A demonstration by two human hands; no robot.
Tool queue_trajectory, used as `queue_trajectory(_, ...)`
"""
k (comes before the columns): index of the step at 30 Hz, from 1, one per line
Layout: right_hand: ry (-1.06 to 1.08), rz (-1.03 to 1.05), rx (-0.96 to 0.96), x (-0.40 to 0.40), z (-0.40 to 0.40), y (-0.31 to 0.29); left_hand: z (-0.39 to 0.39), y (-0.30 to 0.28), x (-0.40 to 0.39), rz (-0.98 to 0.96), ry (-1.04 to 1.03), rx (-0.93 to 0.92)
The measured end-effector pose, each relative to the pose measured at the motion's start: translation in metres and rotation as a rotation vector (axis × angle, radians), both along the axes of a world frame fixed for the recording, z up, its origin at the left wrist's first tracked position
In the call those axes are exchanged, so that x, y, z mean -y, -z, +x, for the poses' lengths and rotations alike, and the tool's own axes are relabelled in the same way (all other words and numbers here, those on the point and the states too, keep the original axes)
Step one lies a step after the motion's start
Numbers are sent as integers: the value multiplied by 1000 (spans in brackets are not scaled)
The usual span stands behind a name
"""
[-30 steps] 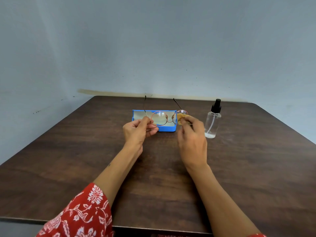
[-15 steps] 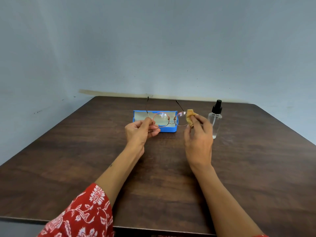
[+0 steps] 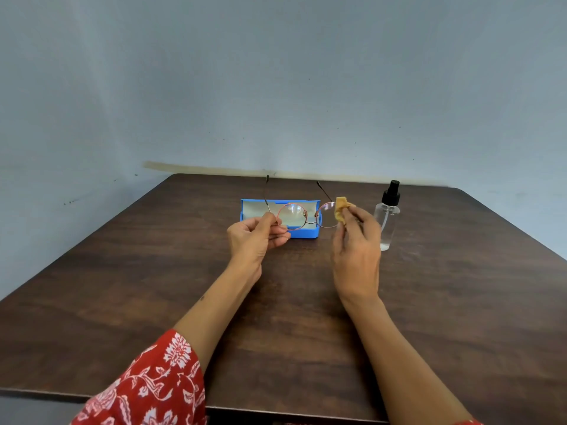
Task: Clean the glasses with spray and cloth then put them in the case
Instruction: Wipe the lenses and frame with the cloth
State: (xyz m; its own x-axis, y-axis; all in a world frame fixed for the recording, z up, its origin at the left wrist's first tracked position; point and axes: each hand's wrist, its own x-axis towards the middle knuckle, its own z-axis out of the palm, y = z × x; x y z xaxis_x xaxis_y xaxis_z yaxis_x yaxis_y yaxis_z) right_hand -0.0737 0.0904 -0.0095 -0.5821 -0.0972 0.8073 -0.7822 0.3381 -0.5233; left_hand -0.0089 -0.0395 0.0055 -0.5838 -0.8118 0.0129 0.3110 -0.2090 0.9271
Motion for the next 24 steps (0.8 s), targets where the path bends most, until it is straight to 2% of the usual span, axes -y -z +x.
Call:
queue_trajectory(6, -104, 147, -150, 10, 15, 2, 0, 0, 0, 2, -14, -12)
queue_trajectory(13, 0, -17, 14, 2, 0, 0, 0, 1, 1, -6, -4, 8)
queue_trajectory(21, -110, 142, -129, 13, 15, 2, 0, 2, 1, 0, -1, 4)
queue_trajectory(24, -76, 64, -72, 12, 12, 0, 0, 1, 1, -1, -8, 5)
